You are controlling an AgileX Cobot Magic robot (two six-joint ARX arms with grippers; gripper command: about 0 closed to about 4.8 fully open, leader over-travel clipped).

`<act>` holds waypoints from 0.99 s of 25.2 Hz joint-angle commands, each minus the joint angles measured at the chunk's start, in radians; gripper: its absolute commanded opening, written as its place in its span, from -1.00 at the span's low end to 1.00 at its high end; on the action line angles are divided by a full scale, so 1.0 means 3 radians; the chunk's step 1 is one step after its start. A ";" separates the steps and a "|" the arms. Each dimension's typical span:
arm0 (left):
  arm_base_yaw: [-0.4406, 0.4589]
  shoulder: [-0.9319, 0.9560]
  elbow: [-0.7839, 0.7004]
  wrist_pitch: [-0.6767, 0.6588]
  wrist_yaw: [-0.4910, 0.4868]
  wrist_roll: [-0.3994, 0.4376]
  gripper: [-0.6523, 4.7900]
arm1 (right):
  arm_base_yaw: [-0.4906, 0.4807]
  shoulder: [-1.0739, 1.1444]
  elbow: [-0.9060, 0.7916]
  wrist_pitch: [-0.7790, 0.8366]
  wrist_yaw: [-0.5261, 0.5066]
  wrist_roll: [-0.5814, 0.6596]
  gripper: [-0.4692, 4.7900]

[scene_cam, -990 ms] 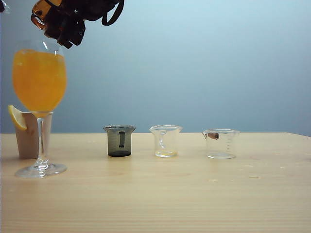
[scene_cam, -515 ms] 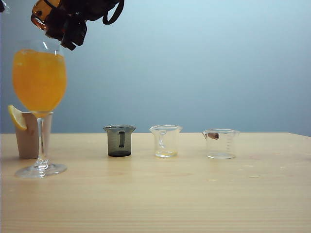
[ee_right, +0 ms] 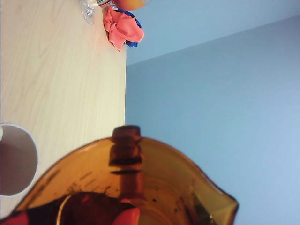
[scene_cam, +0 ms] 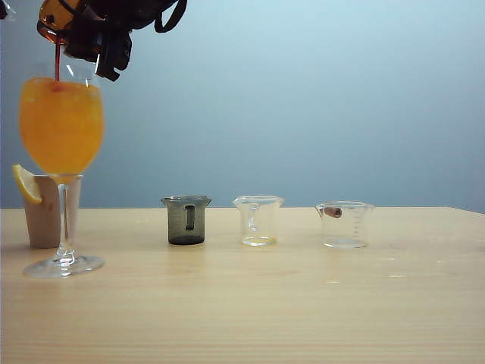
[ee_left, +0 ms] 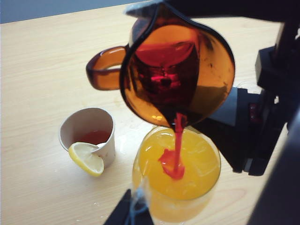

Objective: Pick up the fourth measuring cup from the left, pour the grenadine inside into the goblet, and finally put the measuring cup back in its original place.

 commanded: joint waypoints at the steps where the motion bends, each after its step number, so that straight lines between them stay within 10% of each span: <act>1: -0.0003 -0.0006 0.0011 0.0027 0.0011 0.0014 -0.78 | 0.0004 -0.0022 0.0027 0.0084 -0.0004 -0.0159 0.13; 25: -0.0003 -0.0006 0.0011 0.0027 0.0011 0.0013 -0.78 | 0.0005 -0.0022 0.0027 0.0083 0.0033 -0.0234 0.13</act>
